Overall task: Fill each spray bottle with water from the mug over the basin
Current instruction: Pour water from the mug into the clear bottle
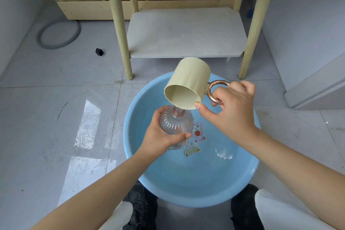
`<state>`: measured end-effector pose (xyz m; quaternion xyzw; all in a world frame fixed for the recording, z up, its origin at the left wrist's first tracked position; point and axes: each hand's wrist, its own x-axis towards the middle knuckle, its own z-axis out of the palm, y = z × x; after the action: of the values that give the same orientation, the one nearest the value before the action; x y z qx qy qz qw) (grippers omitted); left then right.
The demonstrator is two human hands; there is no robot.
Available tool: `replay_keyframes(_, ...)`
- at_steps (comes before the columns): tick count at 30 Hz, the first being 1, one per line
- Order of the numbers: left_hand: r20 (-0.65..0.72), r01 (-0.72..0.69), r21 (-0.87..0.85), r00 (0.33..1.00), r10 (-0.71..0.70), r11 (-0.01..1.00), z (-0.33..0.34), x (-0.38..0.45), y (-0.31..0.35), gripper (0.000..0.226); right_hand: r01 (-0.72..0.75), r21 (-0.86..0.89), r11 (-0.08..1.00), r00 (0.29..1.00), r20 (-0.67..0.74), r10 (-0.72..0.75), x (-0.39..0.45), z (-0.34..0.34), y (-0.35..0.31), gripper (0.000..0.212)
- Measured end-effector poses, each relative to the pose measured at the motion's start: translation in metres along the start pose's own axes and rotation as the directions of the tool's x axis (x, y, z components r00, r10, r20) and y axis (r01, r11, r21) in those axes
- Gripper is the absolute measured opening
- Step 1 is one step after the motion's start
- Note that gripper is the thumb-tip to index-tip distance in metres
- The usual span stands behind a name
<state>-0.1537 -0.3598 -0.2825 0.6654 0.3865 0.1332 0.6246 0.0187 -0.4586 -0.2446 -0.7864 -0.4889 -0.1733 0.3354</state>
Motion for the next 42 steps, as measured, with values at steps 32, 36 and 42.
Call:
replay_keyframes(32,-0.025,-0.014,-0.015,1.0,0.014,1.0,0.001,-0.001,0.005,0.079,0.225,-0.095,0.97,0.961,-0.143,-0.237,0.012,-0.001,0.001,0.047)
replay_keyframes(36,-0.028,-0.016,-0.016,0.999,0.015,1.0,0.001,-0.001,0.005,0.078,0.251,-0.103,0.963,0.95,-0.164,-0.265,0.013,-0.001,0.001,0.047)
replay_keyframes(42,-0.028,-0.011,-0.009,1.0,0.011,1.0,0.0,-0.001,0.005,0.079,0.257,-0.115,0.959,0.947,-0.165,-0.274,0.014,-0.002,0.001,0.047)
